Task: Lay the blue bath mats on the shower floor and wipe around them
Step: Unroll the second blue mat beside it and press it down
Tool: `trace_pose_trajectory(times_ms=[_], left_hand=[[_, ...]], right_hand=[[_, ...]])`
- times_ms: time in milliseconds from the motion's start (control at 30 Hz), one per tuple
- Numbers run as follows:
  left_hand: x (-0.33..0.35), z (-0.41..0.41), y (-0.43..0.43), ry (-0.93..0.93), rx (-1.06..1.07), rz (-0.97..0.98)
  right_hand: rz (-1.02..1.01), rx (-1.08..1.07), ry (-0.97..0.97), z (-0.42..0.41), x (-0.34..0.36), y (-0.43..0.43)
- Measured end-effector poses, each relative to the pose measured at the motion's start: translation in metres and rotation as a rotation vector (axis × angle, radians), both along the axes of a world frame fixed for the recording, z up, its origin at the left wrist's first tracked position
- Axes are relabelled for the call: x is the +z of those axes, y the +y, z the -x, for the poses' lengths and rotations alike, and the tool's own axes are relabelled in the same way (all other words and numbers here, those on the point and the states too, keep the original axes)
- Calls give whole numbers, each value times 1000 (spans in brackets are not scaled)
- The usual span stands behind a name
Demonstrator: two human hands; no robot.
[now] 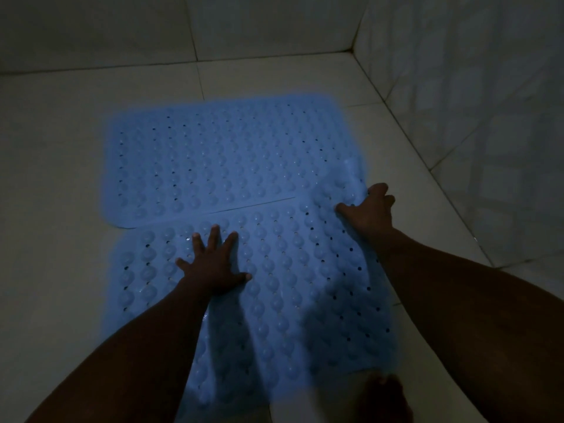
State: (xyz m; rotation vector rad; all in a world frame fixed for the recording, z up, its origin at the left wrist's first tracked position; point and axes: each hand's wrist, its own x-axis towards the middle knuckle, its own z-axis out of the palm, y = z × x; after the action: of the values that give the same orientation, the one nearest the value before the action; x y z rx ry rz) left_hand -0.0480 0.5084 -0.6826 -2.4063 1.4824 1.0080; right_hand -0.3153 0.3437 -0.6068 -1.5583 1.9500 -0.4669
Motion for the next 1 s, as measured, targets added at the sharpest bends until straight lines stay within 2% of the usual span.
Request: trace_pose_trajectory(times_ms=[67,167,267,367,467,533,667,800,1000], left_hand=[[-1,0,0,2,0,6],[-2,0,-1,6,8,3],[-1,2,-1,-4,15,-1],[2,2,1,2,5,4],[2,2,1,-3,6,0],[2,2,0,-7,10,-10],[1,10,0,-25,25,4],[-7,28,-2,-80,6,42],[-9,30,-2,-94,-23,36]], right_hand=[[56,4,94,3,1,-1],[224,5,396,6,1,2],[338,24,459,5,-4,6],[191,-59,453,4,-15,8],[-228,-276,316,13,-23,13],[-384,-332,285,18,-31,19],[-326,-315,421,27,-38,22],[-366,-332,357,43,-32,12],[-211,-290,458,44,-37,17]])
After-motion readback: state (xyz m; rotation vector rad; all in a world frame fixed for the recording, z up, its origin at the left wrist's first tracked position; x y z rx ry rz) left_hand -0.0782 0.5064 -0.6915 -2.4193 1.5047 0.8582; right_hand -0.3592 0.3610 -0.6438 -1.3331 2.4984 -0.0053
